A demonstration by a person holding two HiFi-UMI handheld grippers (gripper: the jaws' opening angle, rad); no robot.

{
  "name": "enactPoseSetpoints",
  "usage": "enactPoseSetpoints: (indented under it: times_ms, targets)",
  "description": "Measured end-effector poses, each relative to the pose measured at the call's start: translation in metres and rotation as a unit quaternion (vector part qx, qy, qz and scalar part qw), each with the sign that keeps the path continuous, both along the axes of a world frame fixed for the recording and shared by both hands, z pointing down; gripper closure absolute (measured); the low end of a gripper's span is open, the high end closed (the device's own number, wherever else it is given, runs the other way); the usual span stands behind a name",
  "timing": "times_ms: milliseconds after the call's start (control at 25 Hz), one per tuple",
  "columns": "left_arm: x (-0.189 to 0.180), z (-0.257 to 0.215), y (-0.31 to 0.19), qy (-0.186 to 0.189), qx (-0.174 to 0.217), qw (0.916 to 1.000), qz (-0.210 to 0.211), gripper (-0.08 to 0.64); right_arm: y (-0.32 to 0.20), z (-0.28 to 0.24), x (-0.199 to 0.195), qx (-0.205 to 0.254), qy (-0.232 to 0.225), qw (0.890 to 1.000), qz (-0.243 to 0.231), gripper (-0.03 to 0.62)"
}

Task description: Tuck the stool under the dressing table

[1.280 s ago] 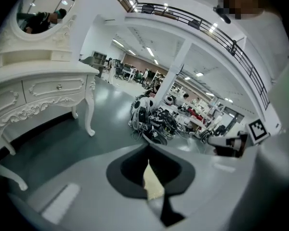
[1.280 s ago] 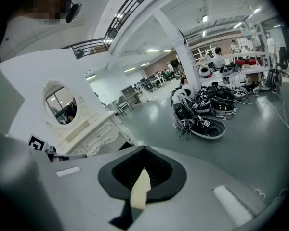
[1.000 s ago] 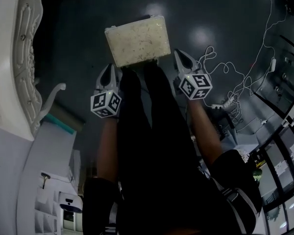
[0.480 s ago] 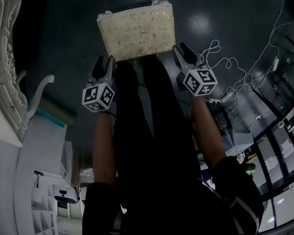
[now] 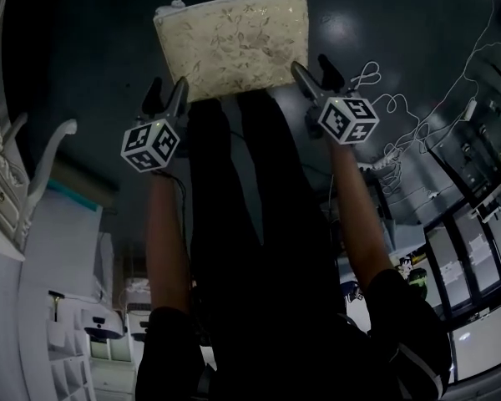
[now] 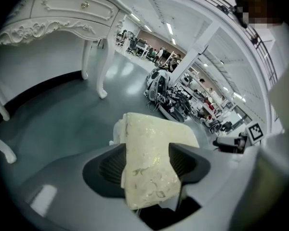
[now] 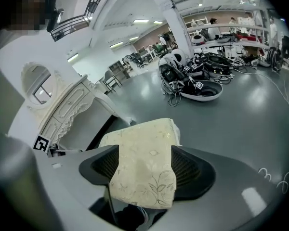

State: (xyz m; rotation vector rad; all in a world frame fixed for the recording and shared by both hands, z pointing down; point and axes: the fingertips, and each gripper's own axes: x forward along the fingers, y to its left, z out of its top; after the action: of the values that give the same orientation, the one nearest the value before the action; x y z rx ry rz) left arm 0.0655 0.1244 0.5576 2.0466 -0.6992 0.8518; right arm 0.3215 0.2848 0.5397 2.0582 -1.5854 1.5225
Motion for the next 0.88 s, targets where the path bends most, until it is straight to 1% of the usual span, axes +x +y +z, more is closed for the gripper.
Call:
enactPoseSetpoints:
  times_ms: [80, 240, 360, 480, 640, 760, 880]
  targets:
    - [-0.005, 0.014, -0.003, -0.002, -0.009, 0.9999, -0.006, 0.270, 0.000, 0.017, -0.001, -0.008, -0.008, 1.000, -0.001, 0.229]
    - [-0.006, 0.038, -0.002, 0.025, -0.054, 0.9981, -0.020, 0.231, 0.002, 0.048, -0.002, -0.020, -0.026, 0.999, -0.007, 0.189]
    - [-0.003, 0.056, -0.001, 0.029, -0.073, 0.9969, -0.010, 0.198, 0.001, 0.067, 0.001, -0.027, -0.042, 0.999, -0.005, 0.140]
    - [0.003, 0.069, 0.004, 0.031, -0.095, 0.9949, 0.013, 0.176, -0.001, 0.081, 0.001, -0.035, -0.063, 0.997, -0.013, 0.106]
    - [0.013, 0.082, 0.015, 0.028, -0.114, 0.9919, 0.050, 0.161, -0.004, 0.102, -0.004, -0.046, -0.101, 0.993, -0.028, 0.097]
    - [0.015, 0.085, 0.014, 0.032, -0.114, 0.9915, 0.054, 0.152, -0.007, 0.113, -0.003, -0.052, -0.103, 0.993, -0.038, 0.092]
    - [0.016, 0.086, 0.015, 0.032, -0.113, 0.9916, 0.054, 0.149, -0.008, 0.115, -0.003, -0.049, -0.106, 0.992, -0.046, 0.092]
